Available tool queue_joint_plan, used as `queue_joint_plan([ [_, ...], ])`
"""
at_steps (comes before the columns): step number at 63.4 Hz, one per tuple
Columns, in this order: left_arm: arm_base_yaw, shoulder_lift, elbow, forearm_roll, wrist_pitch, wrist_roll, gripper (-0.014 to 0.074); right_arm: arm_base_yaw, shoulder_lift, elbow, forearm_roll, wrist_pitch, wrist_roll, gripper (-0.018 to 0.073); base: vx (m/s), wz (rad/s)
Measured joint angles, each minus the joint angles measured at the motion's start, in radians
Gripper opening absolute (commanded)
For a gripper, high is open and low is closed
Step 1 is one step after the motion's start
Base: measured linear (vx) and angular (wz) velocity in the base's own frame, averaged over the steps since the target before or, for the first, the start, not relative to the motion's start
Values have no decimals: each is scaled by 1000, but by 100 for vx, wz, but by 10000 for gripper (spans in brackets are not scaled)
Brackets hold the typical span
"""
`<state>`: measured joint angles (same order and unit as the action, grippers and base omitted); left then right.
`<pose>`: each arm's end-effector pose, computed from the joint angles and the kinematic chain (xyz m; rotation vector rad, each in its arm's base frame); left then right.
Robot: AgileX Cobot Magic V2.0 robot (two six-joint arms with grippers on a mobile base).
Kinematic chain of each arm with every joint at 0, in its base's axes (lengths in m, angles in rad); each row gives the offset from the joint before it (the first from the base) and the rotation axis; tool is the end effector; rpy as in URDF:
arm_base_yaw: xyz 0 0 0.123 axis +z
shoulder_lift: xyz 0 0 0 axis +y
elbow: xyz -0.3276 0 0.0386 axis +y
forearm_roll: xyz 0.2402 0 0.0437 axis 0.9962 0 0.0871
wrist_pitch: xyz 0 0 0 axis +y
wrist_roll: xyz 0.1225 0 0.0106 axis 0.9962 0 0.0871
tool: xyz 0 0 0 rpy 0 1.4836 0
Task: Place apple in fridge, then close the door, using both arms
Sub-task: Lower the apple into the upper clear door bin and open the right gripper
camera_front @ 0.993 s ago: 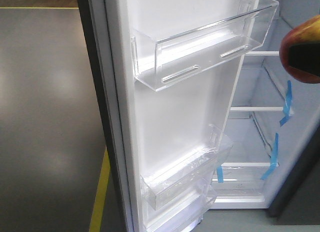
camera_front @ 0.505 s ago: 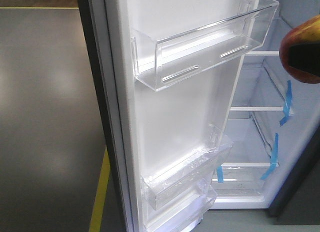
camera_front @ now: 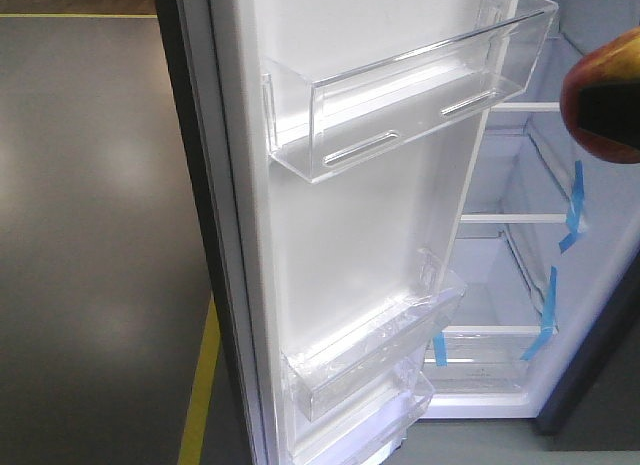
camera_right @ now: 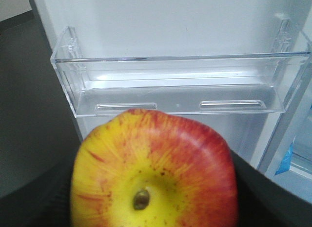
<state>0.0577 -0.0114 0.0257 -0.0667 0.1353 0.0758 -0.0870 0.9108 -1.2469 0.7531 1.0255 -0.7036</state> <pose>0.0355 0.0009 0.1904 -0.0323 1.6328 0.0444 0.1373 0.0602 0.4821 -0.5427 1.8795 0.4087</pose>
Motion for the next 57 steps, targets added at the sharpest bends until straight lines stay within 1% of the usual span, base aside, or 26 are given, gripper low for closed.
queue_joint_plan([
  [7,0,0,0,0,0,0,-6,0,0,0,16,-66,-1,-6,0,0],
  [12,0,0,0,0,0,0,-6,0,2,0,50,-158,-16,-6,0,0],
  [16,0,0,0,0,0,0,-6,0,20,-12,94,-230,-62,-6,0,0],
  [21,0,0,0,0,0,0,-6,0,60,-67,157,-259,-134,-6,0,0],
  [28,0,0,0,0,0,0,-6,0,185,-206,254,-203,-206,-6,0,0],
  [33,0,0,0,0,0,0,-6,0,287,-316,297,-153,-228,-6,0,0],
  [45,0,0,0,0,0,0,-6,0,540,-554,314,-32,-228,-6,0,0],
  [57,0,0,0,0,0,0,-6,0,748,-678,314,76,-212,4,0,0],
])
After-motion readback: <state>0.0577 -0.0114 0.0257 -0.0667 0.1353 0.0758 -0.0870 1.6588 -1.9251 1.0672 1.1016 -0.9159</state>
